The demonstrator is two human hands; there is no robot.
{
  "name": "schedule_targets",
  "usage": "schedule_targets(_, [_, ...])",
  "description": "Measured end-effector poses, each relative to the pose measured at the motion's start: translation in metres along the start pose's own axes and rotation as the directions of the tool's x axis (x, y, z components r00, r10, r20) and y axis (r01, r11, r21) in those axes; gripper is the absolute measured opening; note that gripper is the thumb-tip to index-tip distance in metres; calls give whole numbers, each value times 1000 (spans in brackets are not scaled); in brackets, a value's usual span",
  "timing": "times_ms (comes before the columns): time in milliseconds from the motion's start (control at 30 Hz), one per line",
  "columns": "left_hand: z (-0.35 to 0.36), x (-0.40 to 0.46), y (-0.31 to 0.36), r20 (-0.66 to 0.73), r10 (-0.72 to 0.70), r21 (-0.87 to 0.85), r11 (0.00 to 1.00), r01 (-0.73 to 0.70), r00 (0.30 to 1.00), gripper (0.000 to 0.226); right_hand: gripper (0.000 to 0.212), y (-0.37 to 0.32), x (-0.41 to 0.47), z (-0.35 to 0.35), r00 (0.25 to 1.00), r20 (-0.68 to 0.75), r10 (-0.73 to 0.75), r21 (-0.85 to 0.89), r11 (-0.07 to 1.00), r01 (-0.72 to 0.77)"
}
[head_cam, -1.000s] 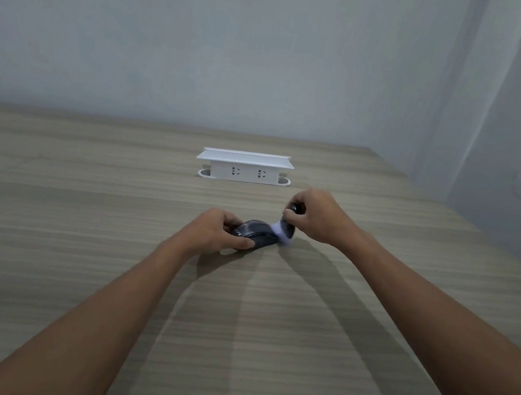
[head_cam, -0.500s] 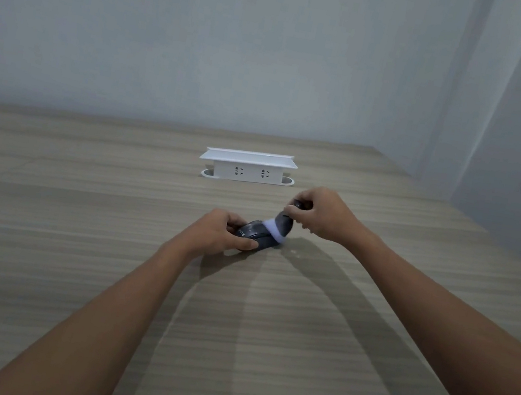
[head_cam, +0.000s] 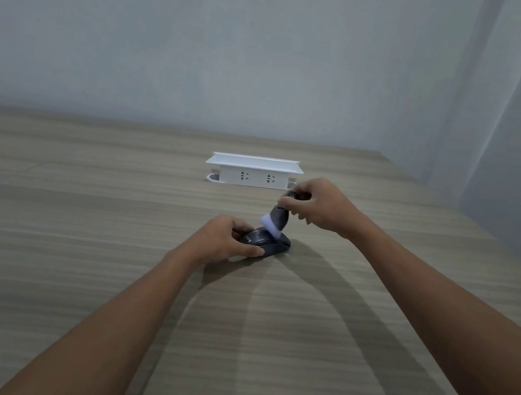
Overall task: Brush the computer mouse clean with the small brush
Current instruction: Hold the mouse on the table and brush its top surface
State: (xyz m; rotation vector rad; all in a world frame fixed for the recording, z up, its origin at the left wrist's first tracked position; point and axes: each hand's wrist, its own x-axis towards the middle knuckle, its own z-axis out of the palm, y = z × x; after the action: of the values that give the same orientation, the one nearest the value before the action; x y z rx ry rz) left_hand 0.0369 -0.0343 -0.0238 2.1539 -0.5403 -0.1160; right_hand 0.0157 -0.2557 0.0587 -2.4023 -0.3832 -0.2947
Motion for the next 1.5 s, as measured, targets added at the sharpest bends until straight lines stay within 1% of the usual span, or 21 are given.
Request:
schedule_targets(33, [0,0,0,-3,-4,0,1000,4,1000,42,18,-1,2,1,1000,21,-2,-7,1000,2])
schedule_targets(100, [0,-2,1,-11,-2,-6,1000,2,1000,41,18,1,6,2,999,35,4,-140,990,1])
schedule_targets(167, [1,-1,1,-18,-4,-21,1000,3,1000,40,19,1,9,1,1000,-2,0,-239,971,-1])
schedule_targets(267, [1,-2,0,-18,-9,-36,999,8,1000,43,22,-2,12,1,999,45,-6,-80,997,9])
schedule_targets(300, [0,-2,-1,-19,-13,-34,999,12,1000,44,22,-4,13,2,997,73,-15,-73,997,20])
schedule_targets(367, [0,-2,1,-24,-9,-25,1000,9,1000,41,21,-3,17,4,996,88,-31,-200,979,49])
schedule_targets(433, [0,-3,3,-29,-11,-28,1000,10,1000,39,20,-3,21,5,997,55,-47,-306,950,62])
schedule_targets(567, [-1,-4,3,-19,-23,-45,999,22,1000,46,21,-13,25,8,995,67,-69,-172,982,80])
schedule_targets(667, [-1,-6,6,-21,-15,-30,999,15,1000,44,23,-13,28,14,992,93,-82,-308,945,107])
schedule_targets(733, [-1,-8,6,-30,-16,-46,999,15,999,39,24,-10,30,15,994,84,-70,-350,932,95])
schedule_targets(867, [-1,-5,4,-34,-33,-52,998,31,999,49,23,-12,31,17,995,60,-79,-195,977,89])
schedule_targets(900, [-1,-4,3,-32,-34,-47,998,33,999,50,24,-12,31,16,996,65,-68,-197,977,79])
schedule_targets(1000, [0,-4,5,-25,-23,-65,998,22,999,42,26,-5,31,13,997,65,-29,-319,947,49])
schedule_targets(1033, [0,-4,5,-26,-20,-63,998,18,999,41,26,-3,31,12,998,58,-35,-326,944,52])
schedule_targets(1133, [0,-5,5,-26,-14,-73,997,12,1000,41,27,-6,28,13,996,45,-76,-202,976,84])
schedule_targets(1167, [0,-5,5,-24,-13,-79,997,11,1000,41,28,-6,27,15,997,37,-73,-192,978,79])
schedule_targets(1267, [0,-4,4,-31,-13,-60,998,11,999,42,25,-1,26,15,999,32,-24,-282,959,32])
schedule_targets(1333, [0,-3,1,-33,-16,-60,998,14,999,42,22,2,25,11,1000,29,-10,-299,954,18])
schedule_targets(1433, [0,-1,-4,-31,-16,-57,998,15,999,46,27,3,20,7,999,33,5,-101,995,-2])
schedule_targets(1467, [0,0,-4,-28,-17,-55,998,15,999,47,26,4,18,5,999,32,20,-87,996,-17])
schedule_targets(1500, [0,0,-3,-26,-18,-54,998,17,1000,47,26,7,16,5,999,30,27,-135,991,-22])
